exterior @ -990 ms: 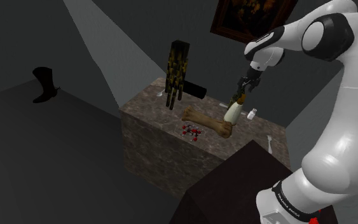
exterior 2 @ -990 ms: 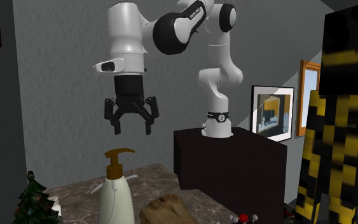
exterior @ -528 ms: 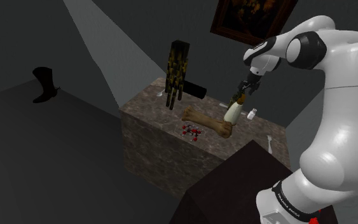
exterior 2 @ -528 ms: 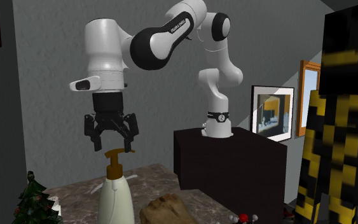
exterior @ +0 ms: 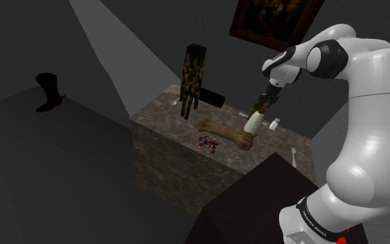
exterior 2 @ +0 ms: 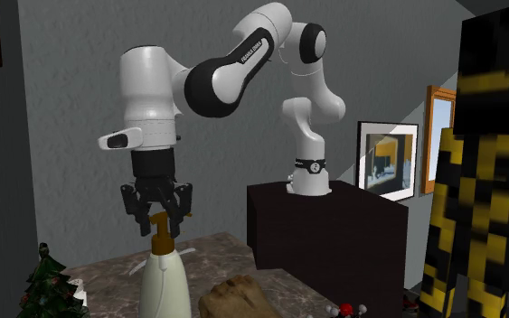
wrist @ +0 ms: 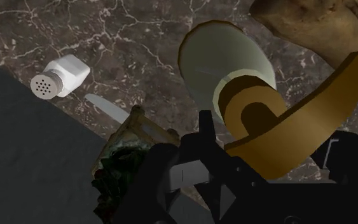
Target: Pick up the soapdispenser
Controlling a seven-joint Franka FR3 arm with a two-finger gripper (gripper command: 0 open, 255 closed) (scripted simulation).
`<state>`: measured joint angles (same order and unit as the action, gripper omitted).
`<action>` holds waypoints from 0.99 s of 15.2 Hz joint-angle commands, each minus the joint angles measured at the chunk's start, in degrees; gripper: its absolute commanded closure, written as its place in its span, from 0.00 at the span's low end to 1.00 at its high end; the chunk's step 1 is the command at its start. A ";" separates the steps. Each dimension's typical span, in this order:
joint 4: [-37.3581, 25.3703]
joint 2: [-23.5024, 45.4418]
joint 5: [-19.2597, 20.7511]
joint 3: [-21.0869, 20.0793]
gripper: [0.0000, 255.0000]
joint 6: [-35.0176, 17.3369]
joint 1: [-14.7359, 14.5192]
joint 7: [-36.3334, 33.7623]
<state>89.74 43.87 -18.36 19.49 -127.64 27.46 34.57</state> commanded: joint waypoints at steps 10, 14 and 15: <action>0.07 -0.44 0.13 0.12 1.00 0.35 -0.08 -0.07; 0.11 -2.40 0.79 0.68 1.00 2.23 -0.45 -0.44; 0.08 -2.87 0.95 0.82 1.00 2.72 -0.53 -0.54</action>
<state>89.95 41.46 -17.58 20.17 -125.47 27.03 34.18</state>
